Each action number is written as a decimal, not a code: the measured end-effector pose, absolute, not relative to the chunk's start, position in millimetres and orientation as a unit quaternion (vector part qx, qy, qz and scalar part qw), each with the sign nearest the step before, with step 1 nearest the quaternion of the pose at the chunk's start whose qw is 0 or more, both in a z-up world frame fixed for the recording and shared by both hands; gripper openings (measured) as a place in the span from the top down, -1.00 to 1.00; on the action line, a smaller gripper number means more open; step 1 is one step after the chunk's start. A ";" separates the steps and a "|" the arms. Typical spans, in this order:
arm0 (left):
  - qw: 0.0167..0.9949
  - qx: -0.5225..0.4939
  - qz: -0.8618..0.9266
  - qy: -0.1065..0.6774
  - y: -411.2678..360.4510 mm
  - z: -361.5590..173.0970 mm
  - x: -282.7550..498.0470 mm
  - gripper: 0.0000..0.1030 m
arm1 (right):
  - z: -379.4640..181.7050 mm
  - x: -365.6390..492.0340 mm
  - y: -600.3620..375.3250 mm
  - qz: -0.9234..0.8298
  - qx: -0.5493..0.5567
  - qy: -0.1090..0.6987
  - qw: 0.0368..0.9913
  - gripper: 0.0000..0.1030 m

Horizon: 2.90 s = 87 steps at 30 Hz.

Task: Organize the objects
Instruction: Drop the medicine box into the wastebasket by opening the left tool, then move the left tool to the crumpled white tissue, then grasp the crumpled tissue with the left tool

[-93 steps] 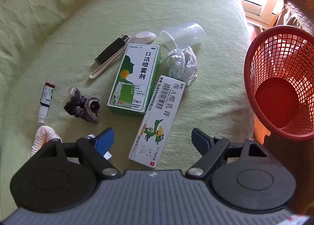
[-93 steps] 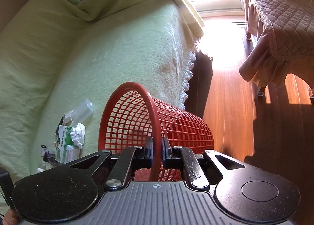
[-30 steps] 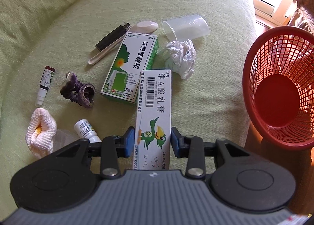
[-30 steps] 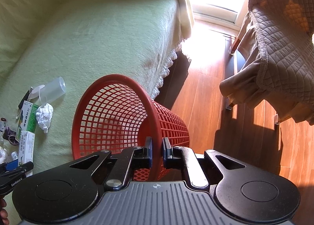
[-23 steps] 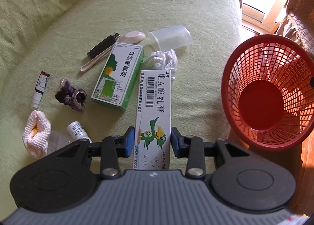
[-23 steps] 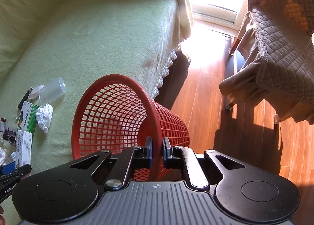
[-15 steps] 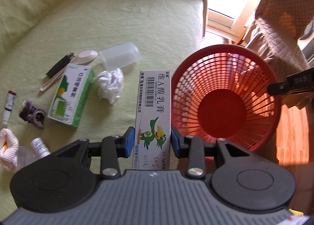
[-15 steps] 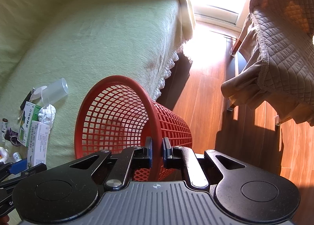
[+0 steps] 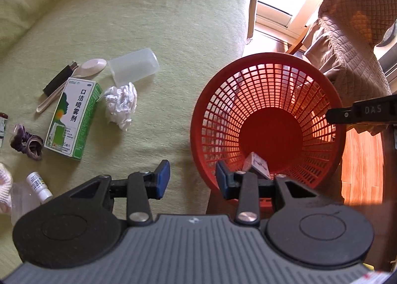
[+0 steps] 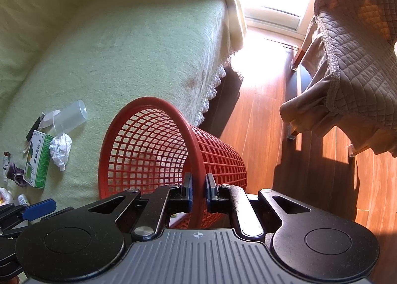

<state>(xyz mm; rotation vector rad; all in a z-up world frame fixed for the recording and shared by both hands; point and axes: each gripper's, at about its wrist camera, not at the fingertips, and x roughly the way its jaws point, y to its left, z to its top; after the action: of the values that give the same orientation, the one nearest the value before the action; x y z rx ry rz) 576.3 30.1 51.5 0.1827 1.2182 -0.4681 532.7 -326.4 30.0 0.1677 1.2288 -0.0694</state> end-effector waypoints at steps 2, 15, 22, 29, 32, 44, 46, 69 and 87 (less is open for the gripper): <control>0.790 0.083 -0.206 0.572 39.0 48.3 575.7 0.33 | 30.2 533.4 -325.3 -0.031 0.078 0.576 0.813 0.88; 0.787 0.061 -0.142 0.597 92.7 32.7 557.5 0.33 | -5.4 545.1 -344.2 -0.055 0.102 0.631 0.767 0.85; 0.796 0.055 -0.122 0.590 107.3 27.2 563.4 0.33 | 4.4 542.7 -356.7 -0.066 0.147 0.618 0.769 0.85; 0.812 0.052 -0.098 0.572 125.7 30.5 580.8 0.25 | 1.6 540.2 -399.8 -0.107 0.285 0.615 0.728 0.85; 0.813 0.052 -0.093 0.572 133.1 30.3 586.1 0.25 | 6.8 542.2 -413.9 -0.114 0.323 0.602 0.722 0.87; 0.822 0.041 -0.085 0.561 139.8 33.3 618.5 0.21 | 93.4 608.0 -423.8 -0.088 0.358 0.508 0.778 0.88; 0.826 0.041 -0.084 0.556 139.1 35.7 625.3 0.17 | 104.2 628.0 -419.7 -0.073 0.373 0.494 0.782 0.88; 0.825 0.010 0.054 0.563 29.8 -5.5 675.2 -0.15 | 56.8 789.5 -368.8 0.095 0.067 0.601 0.791 0.77; 0.823 0.014 0.091 0.561 10.2 -3.6 688.0 0.56 | 44.6 813.3 -343.3 0.149 -0.076 0.571 0.804 0.77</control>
<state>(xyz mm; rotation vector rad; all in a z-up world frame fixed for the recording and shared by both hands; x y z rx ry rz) 688.0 10.2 -3.6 0.0298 1.1932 0.1929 813.3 -343.3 44.6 -0.1618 1.2232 0.3182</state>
